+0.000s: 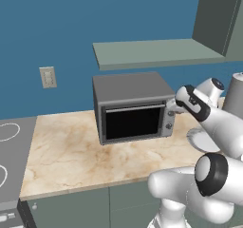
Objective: Pull the toaster oven rack outwards. Pick up the baguette from the plate and place it on the toaster oven rack. Close the toaster oven door fully and set the temperature to the lowest setting.
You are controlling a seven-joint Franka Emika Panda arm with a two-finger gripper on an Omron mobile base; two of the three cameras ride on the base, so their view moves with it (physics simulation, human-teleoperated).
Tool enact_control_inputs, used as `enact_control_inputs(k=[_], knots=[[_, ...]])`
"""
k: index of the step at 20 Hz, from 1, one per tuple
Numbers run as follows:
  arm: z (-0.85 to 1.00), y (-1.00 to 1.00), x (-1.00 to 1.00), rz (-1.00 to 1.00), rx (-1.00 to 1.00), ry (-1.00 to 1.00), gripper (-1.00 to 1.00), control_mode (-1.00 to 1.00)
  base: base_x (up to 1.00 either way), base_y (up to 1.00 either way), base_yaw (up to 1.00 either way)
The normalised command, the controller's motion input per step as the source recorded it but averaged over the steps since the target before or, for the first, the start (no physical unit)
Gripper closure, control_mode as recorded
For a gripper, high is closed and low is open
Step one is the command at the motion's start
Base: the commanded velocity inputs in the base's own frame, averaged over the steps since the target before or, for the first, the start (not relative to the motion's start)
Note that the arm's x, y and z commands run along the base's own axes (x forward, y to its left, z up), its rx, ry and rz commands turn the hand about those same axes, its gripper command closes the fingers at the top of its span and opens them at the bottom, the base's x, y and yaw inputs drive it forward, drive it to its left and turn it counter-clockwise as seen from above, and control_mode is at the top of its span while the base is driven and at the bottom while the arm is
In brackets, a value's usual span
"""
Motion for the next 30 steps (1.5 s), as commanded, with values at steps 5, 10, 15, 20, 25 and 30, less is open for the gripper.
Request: enact_control_inputs(k=[5,10,15,20,25,30], knots=[[-0.06,0.00,0.00,0.00,0.00,-0.01,1.00,-1.00,0.00,0.00,0.00],[-0.01,0.00,0.00,0.00,0.00,-0.03,1.00,-1.00,0.00,0.00,0.00],[0.00,0.01,0.00,0.00,-0.02,-0.03,1.00,-1.00,0.00,0.00,0.00],[0.00,0.06,0.00,0.00,-0.03,-0.03,1.00,-1.00,0.00,0.00,0.00],[-0.01,0.07,0.00,0.00,-0.04,-0.03,1.00,-1.00,0.00,0.00,0.00],[-0.01,0.04,0.05,0.00,-0.03,0.00,1.00,-1.00,0.00,0.00,0.00]])
